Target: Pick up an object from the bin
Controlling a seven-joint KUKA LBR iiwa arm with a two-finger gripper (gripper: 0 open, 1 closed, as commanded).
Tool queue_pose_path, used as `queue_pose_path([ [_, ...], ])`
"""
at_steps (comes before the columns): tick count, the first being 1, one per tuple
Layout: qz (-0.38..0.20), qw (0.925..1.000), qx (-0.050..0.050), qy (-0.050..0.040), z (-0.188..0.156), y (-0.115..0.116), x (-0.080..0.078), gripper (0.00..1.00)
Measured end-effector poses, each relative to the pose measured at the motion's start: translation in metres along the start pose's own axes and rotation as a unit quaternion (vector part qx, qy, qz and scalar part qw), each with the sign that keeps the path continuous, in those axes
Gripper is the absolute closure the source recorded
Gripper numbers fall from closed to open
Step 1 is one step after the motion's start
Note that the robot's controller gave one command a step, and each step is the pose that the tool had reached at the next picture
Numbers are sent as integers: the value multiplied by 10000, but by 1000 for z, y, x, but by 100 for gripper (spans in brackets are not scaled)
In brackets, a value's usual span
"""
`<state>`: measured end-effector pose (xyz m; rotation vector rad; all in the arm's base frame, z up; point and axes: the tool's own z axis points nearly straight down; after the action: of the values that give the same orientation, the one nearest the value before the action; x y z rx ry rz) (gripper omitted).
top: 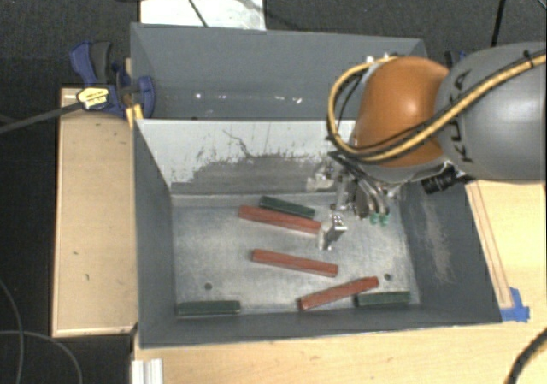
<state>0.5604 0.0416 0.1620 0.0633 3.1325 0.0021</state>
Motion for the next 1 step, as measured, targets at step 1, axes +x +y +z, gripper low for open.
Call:
queue_pose_path([
  [1,88,10000,2,7,67,-19,-11,0],
])
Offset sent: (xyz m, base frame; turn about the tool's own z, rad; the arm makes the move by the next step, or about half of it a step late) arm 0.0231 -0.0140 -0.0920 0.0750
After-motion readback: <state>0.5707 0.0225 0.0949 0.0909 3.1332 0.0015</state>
